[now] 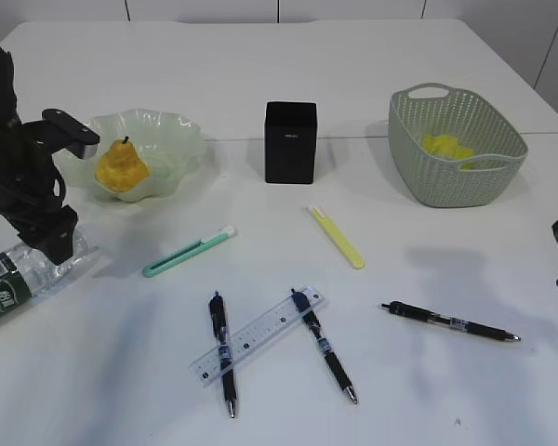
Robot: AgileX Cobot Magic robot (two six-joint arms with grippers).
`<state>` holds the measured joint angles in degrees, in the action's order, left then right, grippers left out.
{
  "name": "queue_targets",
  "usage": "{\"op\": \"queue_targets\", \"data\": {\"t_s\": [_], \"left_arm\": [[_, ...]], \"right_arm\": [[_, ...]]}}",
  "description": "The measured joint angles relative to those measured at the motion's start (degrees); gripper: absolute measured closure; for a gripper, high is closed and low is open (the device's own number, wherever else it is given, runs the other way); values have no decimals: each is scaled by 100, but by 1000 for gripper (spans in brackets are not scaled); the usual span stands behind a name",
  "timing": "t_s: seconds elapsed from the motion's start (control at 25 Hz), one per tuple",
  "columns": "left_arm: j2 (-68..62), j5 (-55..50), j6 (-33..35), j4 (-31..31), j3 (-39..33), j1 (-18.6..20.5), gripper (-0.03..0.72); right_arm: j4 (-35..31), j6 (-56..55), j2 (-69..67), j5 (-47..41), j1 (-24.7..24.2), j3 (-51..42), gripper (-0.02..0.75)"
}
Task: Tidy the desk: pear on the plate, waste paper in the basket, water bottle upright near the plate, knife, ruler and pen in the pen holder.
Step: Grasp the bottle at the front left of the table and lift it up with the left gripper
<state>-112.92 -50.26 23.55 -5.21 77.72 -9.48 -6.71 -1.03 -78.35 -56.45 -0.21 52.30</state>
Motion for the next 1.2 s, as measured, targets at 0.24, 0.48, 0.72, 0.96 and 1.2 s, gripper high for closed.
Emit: {"op": "queue_targets", "data": {"t_s": [0.24,0.48,0.72,0.96,1.2], "left_arm": [[-111,31,22,-39,0,0,118],[-278,41,22,-39,0,0,118],[-434,90,22,-61,0,0,118],[-511,114,24,-74,0,0,118],[-511,116,24,-100,0,0,120]], "right_arm": [[0,0,0,-11,0,0,386],[0,0,0,-11,0,0,385],[0,0,0,-11,0,0,386],[0,0,0,-11,0,0,386],[0,0,0,-11,0,0,386]]}}
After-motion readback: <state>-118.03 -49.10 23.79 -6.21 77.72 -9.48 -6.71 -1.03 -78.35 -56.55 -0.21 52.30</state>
